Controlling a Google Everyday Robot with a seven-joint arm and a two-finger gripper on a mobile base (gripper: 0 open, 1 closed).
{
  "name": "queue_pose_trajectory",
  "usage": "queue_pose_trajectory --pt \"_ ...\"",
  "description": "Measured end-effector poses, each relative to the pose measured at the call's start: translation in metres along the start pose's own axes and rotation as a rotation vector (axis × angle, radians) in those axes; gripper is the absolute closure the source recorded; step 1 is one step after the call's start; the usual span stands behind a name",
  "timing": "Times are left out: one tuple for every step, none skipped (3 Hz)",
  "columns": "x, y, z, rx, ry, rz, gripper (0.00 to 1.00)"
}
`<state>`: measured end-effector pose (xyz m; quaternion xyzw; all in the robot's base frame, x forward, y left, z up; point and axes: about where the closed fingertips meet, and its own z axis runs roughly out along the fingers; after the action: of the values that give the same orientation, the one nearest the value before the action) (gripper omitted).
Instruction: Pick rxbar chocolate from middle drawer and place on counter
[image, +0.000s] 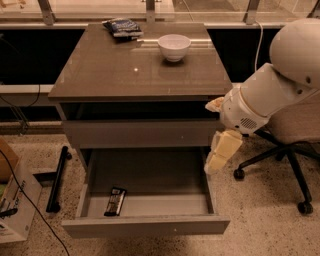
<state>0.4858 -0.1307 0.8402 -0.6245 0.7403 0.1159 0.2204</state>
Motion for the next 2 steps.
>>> queue_pose_trajectory --pt "-0.008 -0.012 0.048 -0.037 -0.038 -0.055 0.00" --pt "-0.010 -0.019 0.085 -0.068 -0.067 -0.098 0.00"
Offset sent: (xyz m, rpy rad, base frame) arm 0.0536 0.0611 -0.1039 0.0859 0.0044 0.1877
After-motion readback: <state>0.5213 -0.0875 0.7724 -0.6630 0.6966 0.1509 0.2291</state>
